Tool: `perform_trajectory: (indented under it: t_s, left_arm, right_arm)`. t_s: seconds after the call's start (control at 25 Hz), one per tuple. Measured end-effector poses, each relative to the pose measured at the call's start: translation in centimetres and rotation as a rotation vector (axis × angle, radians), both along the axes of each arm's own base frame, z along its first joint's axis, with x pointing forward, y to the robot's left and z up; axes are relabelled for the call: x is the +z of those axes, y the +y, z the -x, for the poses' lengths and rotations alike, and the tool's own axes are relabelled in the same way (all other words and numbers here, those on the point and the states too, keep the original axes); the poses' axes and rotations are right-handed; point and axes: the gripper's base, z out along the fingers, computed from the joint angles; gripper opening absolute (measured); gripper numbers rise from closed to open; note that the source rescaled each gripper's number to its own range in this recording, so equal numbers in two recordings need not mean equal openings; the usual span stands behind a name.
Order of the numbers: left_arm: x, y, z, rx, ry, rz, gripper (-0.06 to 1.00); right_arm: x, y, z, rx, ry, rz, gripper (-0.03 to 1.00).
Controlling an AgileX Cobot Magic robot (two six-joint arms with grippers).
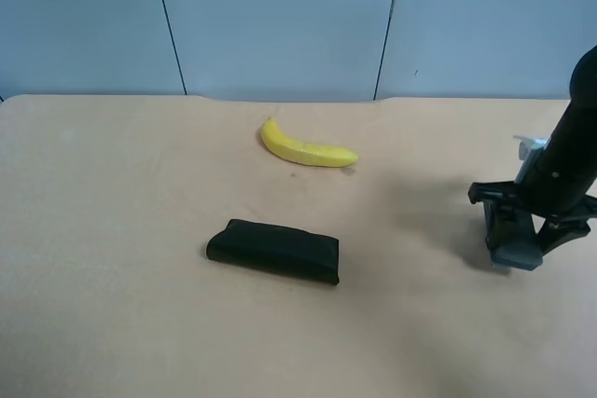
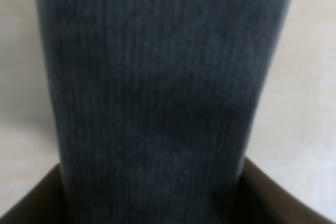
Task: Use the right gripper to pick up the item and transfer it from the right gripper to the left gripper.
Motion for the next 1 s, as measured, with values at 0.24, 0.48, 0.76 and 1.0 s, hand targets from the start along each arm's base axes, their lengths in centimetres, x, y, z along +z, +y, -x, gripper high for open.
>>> perform_trajectory:
  t_s: [0.24, 0.48, 0.76, 1.0]
  left_arm:
    - [0.0, 0.0, 0.0, 0.000, 0.000, 0.000, 1.00]
    - [0.0, 0.0, 0.0, 0.000, 0.000, 0.000, 1.00]
    - [0.0, 0.0, 0.0, 0.000, 0.000, 0.000, 1.00]
    - [0.4, -0.2, -0.8, -0.016, 0.053, 0.027, 1.00]
  right_arm:
    - [6.0, 1.6, -0.4, 0.125, -0.135, -0.004, 0.00]
    - [9.1, 6.9, -0.7, 0.385, -0.168, -0.018, 0.00]
    - [13.1, 13.6, -0.5, 0.678, -0.277, -0.031, 0.00]
    - [14.5, 18.7, 1.8, 0.949, -0.331, -0.014, 0.00]
